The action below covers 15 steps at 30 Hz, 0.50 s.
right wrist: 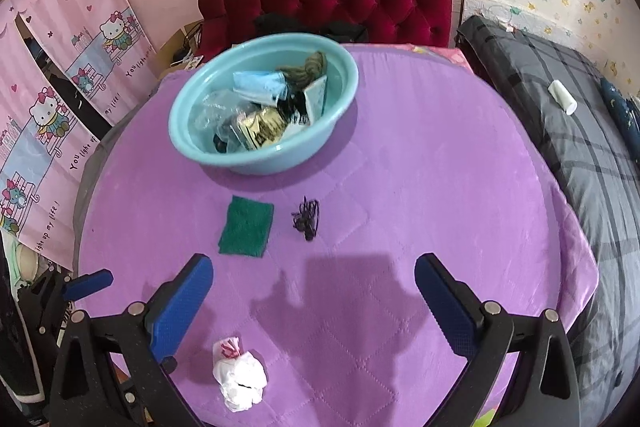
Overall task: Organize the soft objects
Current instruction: 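Withdraw both tools from the basin toward the white plastic bag, then lower the left tool onto the white plastic bag and close on it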
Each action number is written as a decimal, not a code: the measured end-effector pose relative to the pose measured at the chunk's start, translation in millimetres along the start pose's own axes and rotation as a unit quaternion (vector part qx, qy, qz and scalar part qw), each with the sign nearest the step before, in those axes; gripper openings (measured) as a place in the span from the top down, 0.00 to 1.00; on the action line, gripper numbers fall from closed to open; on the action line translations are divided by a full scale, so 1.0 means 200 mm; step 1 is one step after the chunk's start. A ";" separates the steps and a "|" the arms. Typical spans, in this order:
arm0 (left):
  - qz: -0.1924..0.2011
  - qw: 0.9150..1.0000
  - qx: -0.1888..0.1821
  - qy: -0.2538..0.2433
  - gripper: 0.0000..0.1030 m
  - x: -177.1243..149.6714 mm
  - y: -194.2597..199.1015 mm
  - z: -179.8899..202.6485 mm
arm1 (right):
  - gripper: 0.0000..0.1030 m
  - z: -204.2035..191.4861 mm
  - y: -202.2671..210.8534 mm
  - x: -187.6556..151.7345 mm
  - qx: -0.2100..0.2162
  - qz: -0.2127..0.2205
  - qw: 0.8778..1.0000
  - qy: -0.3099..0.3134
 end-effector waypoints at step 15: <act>-0.056 0.998 -0.037 0.002 0.00 -0.18 -0.18 0.11 | 0.00 0.09 -0.12 -0.14 -0.005 -0.027 1.000 -0.008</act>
Point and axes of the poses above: each gripper's, at about its wrist camera, not at the fingertips, and y roughly against the way its jaws point, z to its right, x to its top, the point moved 7 cm from there along -y, roughly the way its jaws point, and after that the axes turned 10 degrees about -x, right-handed, at the moved point
